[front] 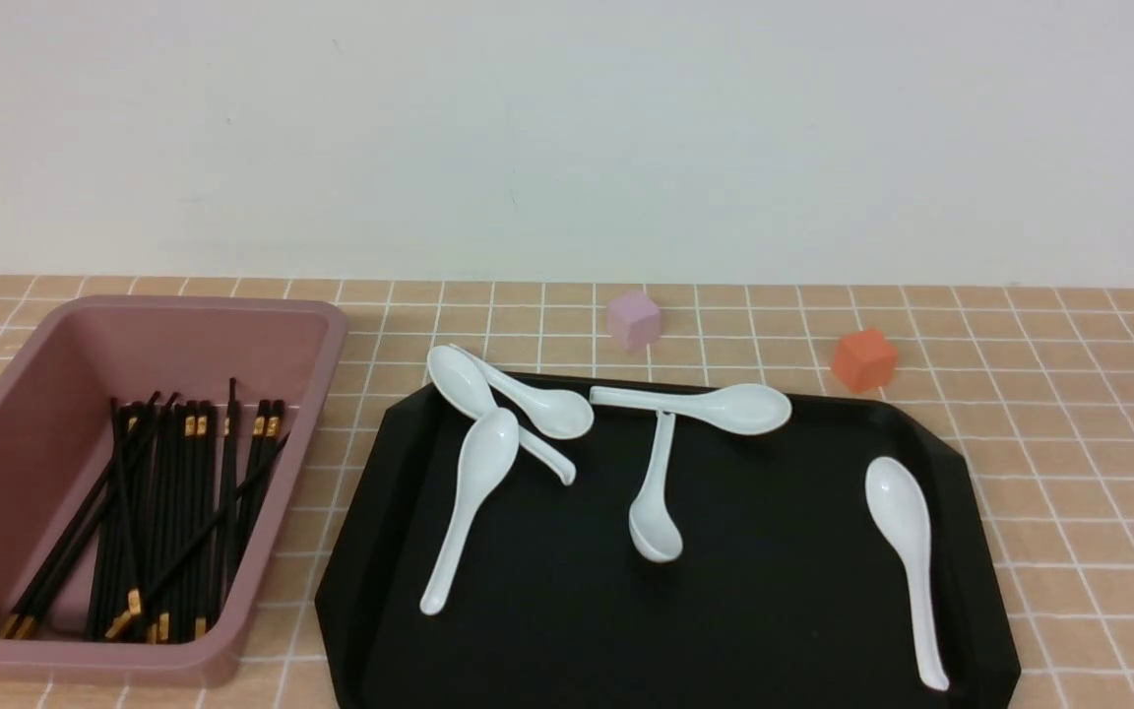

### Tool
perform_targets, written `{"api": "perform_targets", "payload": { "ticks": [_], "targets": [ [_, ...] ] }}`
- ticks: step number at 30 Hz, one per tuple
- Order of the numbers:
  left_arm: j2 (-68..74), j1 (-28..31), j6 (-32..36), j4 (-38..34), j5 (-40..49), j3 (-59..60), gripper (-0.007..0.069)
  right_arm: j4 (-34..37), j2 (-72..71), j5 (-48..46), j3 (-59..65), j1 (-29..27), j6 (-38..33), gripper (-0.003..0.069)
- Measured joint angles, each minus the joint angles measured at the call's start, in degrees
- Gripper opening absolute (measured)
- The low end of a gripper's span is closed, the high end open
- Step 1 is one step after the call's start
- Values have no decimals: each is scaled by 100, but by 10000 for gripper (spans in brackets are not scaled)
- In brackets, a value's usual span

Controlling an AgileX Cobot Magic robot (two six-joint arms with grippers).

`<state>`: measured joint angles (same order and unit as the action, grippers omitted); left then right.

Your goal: On brown tablecloth take chopsticks from black tray and put them in box.

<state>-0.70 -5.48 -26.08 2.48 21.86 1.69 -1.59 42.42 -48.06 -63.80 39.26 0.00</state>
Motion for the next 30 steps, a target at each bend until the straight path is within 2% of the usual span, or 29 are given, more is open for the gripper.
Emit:
{"api": "perform_targets", "payload": {
  "ticks": [2,5,11,19,30],
  "targets": [
    [0,0,0,0,0,0,239,-41,-749,972,1191,-5,172,-8],
    [0,0,0,0,0,0,239,-57,-1146,1813,2315,-5,287,-8],
    [0,0,0,0,0,0,239,-40,-1386,3219,3654,-5,347,-2],
    [0,0,0,0,0,0,239,-35,-1386,3404,4396,-5,347,1],
    [0,0,0,0,0,0,239,-17,-1386,3527,4452,-5,347,10]
  ]
}}
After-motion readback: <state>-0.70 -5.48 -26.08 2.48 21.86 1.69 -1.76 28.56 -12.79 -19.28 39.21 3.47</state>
